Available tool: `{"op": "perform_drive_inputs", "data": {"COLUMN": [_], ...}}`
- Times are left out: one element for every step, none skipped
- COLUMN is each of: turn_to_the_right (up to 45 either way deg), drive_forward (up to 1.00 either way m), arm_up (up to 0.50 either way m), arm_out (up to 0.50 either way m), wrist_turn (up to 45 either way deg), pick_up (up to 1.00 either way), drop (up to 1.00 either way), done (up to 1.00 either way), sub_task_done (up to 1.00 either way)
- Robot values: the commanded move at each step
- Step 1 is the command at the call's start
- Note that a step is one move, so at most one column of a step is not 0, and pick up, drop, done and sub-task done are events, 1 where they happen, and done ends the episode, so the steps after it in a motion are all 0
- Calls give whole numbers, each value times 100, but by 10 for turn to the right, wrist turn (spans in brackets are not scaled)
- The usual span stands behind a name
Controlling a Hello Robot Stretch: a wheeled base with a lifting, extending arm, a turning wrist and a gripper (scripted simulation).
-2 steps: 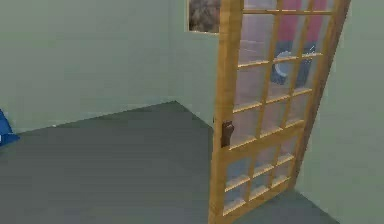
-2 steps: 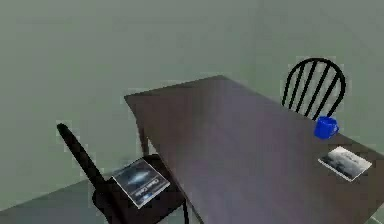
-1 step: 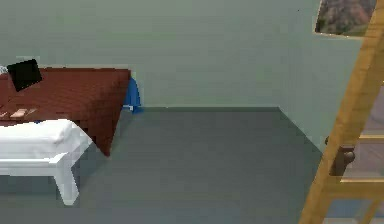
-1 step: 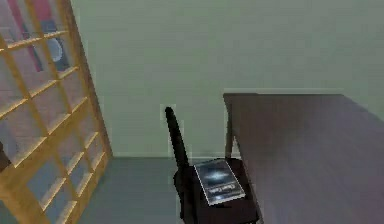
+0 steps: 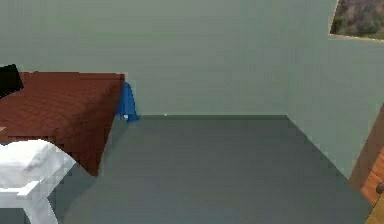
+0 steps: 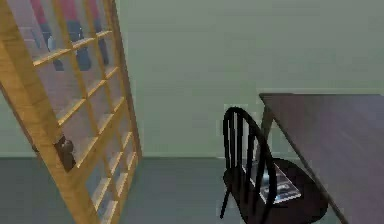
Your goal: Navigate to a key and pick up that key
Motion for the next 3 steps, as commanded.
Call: {"op": "perform_drive_inputs", "data": {"turn_to_the_right": [-450,-420,0], "drive_forward": [0,0,25], "arm_up": [0,0,0], "arm_out": [0,0,0], "wrist_turn": [0,0,0], "pick_up": [0,0,0], "drop": [0,0,0], "done": [0,0,0], "sub_task_done": [0,0,0]}}
